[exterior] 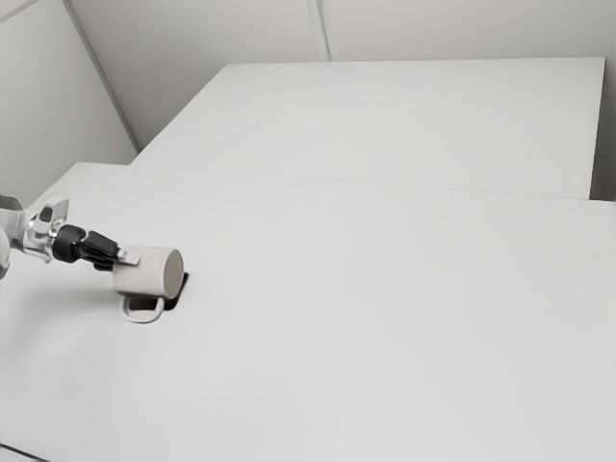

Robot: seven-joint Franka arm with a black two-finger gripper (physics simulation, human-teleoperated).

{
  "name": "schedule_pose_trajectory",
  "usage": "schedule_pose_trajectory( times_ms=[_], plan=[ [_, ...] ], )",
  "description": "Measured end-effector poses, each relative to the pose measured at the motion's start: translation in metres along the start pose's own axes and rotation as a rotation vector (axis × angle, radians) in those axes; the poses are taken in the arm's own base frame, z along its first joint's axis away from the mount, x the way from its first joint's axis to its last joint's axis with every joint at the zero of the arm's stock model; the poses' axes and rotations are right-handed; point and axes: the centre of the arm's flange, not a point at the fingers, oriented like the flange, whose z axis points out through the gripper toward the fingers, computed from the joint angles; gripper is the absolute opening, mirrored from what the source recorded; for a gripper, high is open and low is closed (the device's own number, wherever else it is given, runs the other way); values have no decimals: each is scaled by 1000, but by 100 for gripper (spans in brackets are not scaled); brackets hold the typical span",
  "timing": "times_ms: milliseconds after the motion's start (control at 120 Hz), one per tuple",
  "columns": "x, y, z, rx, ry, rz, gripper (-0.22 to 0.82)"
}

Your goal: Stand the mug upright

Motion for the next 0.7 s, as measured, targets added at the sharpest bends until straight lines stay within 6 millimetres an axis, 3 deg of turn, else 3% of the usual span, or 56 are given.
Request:
schedule_pose_trajectory(
  times_ms=[200,392,567,700],
  plan=[
    [3,7,2,-15,-6,2,-11],
    [8,25,0,-3,-23,23,-15],
    [17,66,4,50,-79,75,-17],
    [29,96,19,148,-159,126,-17]
  ],
)
